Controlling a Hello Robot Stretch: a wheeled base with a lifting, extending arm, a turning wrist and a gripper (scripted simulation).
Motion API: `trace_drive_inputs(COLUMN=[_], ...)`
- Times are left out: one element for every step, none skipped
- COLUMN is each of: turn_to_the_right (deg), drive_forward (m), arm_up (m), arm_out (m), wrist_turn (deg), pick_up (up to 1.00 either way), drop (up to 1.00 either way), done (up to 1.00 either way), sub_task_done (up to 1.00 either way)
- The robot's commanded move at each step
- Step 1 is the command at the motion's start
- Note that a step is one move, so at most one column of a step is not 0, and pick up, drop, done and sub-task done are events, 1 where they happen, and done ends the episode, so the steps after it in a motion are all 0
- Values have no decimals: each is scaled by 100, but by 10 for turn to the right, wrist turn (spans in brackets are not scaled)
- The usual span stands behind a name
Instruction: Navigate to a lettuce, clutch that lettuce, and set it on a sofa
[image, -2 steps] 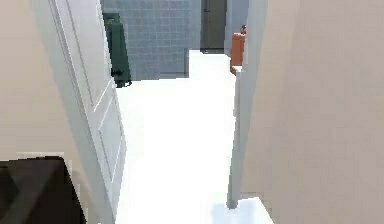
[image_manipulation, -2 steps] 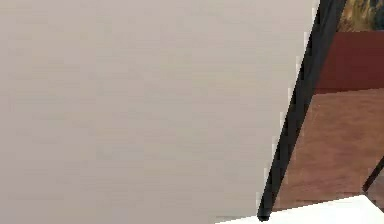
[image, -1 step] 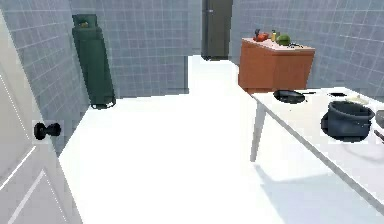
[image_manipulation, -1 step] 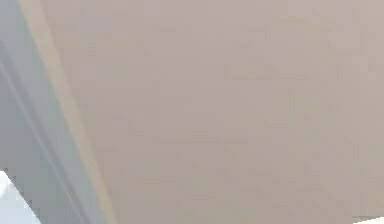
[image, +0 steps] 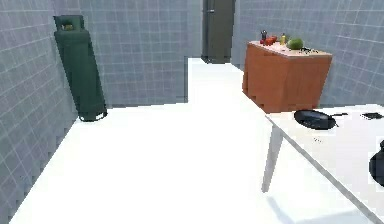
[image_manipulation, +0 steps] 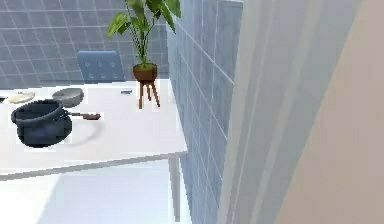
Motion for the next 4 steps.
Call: trace_drive_inputs(turn_to_the_right=[60, 0, 60, 0], drive_forward=[0, 100, 0, 50], arm_up=[0, 0, 0, 0], arm_out=[0, 0, 0, 0], wrist_turn=[0, 0, 0, 0], pick_up=[0, 0, 0, 0], drop=[0, 0, 0, 0], done=[0, 0, 0, 0], sub_task_done=[0, 0, 0, 0])
